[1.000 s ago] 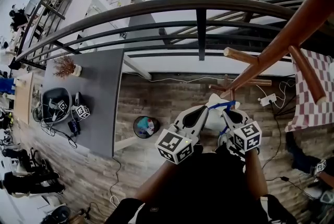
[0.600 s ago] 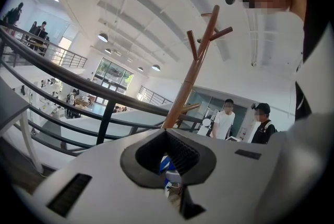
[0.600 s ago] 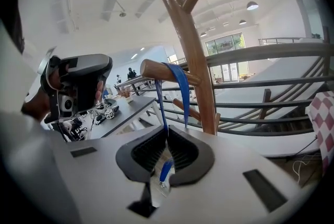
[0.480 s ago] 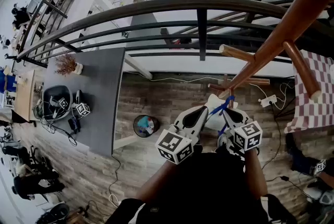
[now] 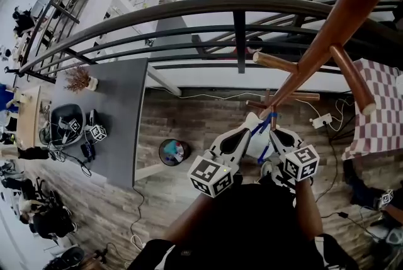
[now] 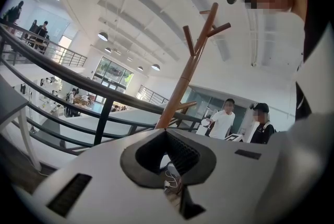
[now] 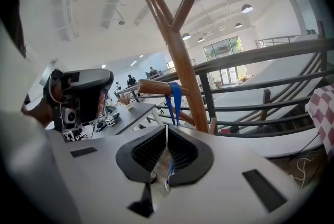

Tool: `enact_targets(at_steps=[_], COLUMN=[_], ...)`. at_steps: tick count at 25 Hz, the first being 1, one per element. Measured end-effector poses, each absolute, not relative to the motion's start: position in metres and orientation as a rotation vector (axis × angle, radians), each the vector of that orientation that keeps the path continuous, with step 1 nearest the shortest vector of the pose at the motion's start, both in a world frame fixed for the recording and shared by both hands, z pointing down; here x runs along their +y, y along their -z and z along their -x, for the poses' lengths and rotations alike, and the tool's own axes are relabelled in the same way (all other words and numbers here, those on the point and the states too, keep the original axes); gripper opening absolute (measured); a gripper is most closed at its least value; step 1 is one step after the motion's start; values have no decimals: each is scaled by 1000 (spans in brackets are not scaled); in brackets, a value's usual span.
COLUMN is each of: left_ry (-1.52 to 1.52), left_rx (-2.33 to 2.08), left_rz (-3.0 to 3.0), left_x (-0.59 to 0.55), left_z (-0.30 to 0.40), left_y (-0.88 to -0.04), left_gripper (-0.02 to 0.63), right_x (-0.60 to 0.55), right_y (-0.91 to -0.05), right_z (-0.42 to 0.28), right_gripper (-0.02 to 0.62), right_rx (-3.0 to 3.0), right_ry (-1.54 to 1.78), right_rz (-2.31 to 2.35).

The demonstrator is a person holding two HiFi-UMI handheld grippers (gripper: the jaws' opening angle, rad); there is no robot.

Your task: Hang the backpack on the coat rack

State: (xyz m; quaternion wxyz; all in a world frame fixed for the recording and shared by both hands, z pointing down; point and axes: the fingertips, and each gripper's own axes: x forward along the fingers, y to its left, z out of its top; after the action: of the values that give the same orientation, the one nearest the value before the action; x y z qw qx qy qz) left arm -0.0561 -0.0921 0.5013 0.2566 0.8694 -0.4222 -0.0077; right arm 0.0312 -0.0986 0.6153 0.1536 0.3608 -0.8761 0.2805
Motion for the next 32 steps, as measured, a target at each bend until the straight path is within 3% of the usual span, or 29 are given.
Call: enact_targets(at_steps=[32], left_ry=[-56], left_rx=[-1229], left_rz=[-2337], left_x=[-74], left_z=[23], left_y=[-531], left_gripper=[8], right_x=[-96], right_y=[-626], right_z=[-64], right_gripper=[21], right_rx=[-2430], right_ry=[-795], right_rz=[-1144])
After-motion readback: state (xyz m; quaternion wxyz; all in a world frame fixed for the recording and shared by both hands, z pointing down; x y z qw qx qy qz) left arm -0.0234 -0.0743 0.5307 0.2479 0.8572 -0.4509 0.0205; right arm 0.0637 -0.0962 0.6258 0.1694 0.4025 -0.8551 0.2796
